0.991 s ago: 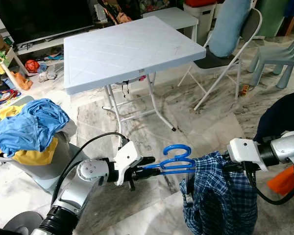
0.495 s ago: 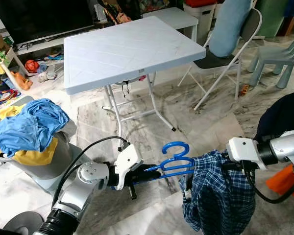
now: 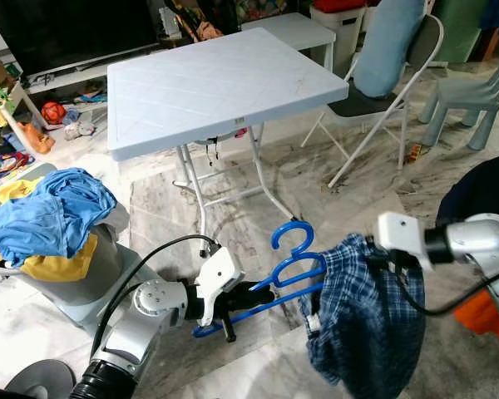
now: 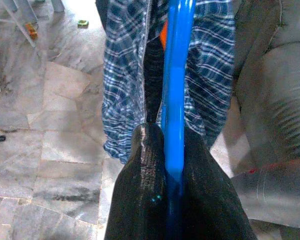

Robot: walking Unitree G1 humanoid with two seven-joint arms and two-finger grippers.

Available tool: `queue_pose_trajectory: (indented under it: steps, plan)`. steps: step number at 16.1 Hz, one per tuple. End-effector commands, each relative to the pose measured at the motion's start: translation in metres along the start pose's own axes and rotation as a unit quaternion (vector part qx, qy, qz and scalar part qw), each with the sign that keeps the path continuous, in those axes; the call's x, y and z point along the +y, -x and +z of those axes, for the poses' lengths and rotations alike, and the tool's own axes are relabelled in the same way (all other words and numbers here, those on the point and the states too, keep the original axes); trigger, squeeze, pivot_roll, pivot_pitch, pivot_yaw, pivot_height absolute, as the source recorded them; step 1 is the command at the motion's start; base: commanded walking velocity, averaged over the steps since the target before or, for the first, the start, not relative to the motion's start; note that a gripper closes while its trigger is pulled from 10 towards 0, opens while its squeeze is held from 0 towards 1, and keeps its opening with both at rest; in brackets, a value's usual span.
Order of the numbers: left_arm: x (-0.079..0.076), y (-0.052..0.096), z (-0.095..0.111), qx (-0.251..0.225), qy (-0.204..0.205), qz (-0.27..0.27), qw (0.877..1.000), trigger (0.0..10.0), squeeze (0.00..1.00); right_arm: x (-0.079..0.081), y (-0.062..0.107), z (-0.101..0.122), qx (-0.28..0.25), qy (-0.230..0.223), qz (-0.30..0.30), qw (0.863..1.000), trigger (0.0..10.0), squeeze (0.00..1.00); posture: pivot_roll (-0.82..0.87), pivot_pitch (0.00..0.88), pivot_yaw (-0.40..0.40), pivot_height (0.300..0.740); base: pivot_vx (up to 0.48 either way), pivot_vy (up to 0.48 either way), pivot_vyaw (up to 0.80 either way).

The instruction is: Hang hanger

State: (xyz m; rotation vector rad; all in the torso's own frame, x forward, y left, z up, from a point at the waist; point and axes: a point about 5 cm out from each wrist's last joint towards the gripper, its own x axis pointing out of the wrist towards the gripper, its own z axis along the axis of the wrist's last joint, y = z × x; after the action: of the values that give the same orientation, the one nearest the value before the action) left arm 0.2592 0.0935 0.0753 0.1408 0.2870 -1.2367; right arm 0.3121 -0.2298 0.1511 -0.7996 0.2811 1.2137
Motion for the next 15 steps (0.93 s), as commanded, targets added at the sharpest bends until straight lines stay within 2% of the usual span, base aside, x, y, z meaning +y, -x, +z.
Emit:
queue_pose_trajectory:
  steps: [1,4,6,7,14,15]
  plan:
    - [0.002,0.003,0.002,-0.008,-0.003,0.016,1.000,0.0,0.00,-0.008,-0.001,0.003,0.009,0.025,-0.027,0.999,10.0,1.00,-0.13,0.000,0.136,0.740,0.000,0.000,0.00]
    - [0.014,0.000,0.011,-0.061,0.017,0.093,0.994,0.0,0.00,-0.021,-0.003,-0.008,0.063,0.034,-0.111,0.991,10.0,1.00,-0.13,0.000,0.130,0.740,0.000,0.000,0.00]
    - [0.016,-0.001,0.013,-0.076,0.031,0.111,0.990,0.0,0.00,-0.028,-0.003,-0.011,0.085,0.028,-0.146,0.985,10.0,1.00,-0.12,0.000,0.126,0.740,0.000,0.000,0.00]
    - [0.015,-0.002,0.013,-0.077,0.033,0.109,0.991,0.0,0.00,-0.035,-0.002,-0.010,0.090,0.029,-0.173,0.980,10.0,1.00,-0.12,0.000,0.126,0.740,0.000,0.000,0.00]
    - [0.012,-0.006,0.010,-0.072,0.029,0.110,0.991,0.0,0.00,-0.047,0.001,-0.009,0.100,0.044,-0.226,0.968,10.0,1.00,-0.12,0.000,0.129,0.740,0.000,0.000,0.00]
    - [0.016,-0.005,0.011,-0.079,0.032,0.127,0.988,0.0,0.00,-0.052,0.005,-0.012,0.115,0.037,-0.257,0.959,10.0,1.00,-0.12,0.000,0.128,0.740,0.000,0.000,0.00]
